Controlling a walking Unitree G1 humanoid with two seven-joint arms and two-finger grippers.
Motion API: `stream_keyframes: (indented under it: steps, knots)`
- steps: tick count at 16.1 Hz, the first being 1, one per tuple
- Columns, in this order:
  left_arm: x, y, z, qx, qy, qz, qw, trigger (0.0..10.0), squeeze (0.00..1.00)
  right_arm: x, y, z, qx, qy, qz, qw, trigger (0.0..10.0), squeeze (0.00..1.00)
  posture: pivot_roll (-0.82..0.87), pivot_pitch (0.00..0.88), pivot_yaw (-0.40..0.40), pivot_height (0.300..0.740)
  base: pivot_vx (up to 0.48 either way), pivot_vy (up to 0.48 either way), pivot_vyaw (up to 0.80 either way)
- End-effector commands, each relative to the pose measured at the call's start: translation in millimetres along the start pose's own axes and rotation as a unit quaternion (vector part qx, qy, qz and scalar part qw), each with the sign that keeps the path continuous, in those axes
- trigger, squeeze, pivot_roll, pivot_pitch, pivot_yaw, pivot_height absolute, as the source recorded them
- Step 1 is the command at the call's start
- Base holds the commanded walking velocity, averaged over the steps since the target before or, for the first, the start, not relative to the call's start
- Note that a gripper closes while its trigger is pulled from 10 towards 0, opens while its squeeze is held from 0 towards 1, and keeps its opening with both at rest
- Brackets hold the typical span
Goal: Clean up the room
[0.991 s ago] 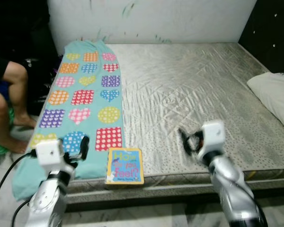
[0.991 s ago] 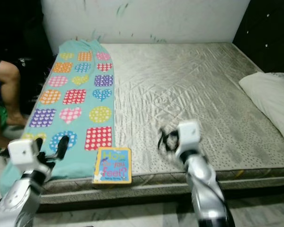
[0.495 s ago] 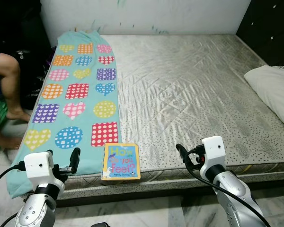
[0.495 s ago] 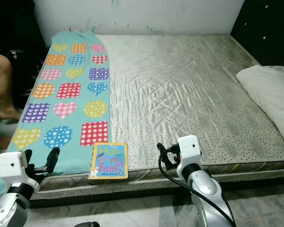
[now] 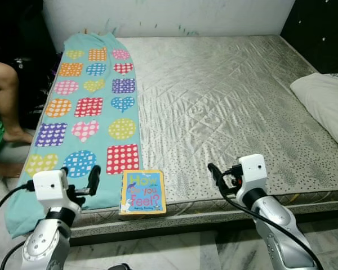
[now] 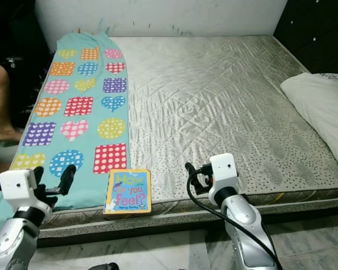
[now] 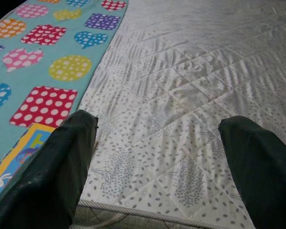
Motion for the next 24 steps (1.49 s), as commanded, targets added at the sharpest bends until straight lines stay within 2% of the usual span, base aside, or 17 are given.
stream_keyframes:
  steps: [1,12,24]
  knots:
    - [0.0,0.9,-2.6,0.0,-0.008,-0.005,1.0,10.0,0.0,0.3,2.2,-3.3,0.002,-0.005,-0.003,1.0,10.0,0.0,0.01,0.137,-0.018,0.74,0.0,0.0,0.0]
    - [-3.8,2.3,-8.7,0.005,-0.017,-0.013,1.0,10.0,0.0,-4.4,6.5,-3.6,0.009,-0.001,-0.008,1.0,10.0,0.0,0.0,0.131,-0.02,0.74,0.0,0.0,0.0]
    - [-8.7,6.0,-10.5,0.004,-0.024,-0.021,0.999,10.0,0.0,-9.4,7.5,-1.8,0.01,0.001,-0.013,1.0,10.0,0.0,0.01,0.115,-0.018,0.74,0.329,0.0,0.0]
Point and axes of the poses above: a point about 5 cm out from each wrist's last joint towards the gripper, its own x axis pointing back from the gripper into the wrist, its own y axis along the axis of the wrist's last joint, z = x × y, the point moved 6 cm from there along -x, pointing out of the wrist towards the gripper, and after that the axes turned 13 degrees about -x, right-handed, at the moved point
